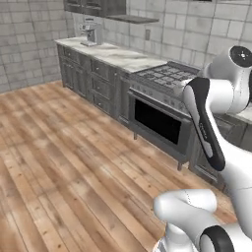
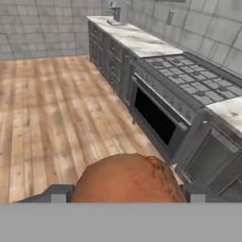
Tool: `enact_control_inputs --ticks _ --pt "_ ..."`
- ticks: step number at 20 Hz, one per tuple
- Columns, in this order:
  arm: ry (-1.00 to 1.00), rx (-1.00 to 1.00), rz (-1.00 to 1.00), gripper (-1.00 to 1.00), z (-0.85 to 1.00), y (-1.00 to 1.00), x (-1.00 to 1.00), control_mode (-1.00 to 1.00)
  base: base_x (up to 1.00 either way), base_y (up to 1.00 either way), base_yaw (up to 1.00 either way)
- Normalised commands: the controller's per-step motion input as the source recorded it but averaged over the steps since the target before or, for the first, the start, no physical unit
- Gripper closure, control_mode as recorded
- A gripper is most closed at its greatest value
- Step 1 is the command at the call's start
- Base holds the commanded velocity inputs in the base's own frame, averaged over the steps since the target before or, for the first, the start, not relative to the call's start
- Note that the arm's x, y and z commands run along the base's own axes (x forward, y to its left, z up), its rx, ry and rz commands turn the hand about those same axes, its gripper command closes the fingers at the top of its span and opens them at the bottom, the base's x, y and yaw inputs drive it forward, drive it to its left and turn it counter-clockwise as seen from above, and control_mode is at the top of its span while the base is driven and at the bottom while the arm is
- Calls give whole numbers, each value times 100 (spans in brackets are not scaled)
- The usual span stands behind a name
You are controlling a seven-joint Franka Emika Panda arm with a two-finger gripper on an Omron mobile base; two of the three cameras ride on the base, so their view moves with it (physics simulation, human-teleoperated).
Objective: Grab the lemon and onion from the fridge, place them in the blender, close the lid, and turn on the blender to create a marinade.
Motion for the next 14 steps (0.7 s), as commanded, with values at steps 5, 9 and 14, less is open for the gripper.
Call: enact_control_inputs --ticks 5,9,14 --pt "0 0 0 100 0 0 0 100 100 2 46" --pt "0 0 0 100 0 0 0 100 100 0 48" --pt "0 0 0 100 0 0 0 100 100 0 51"
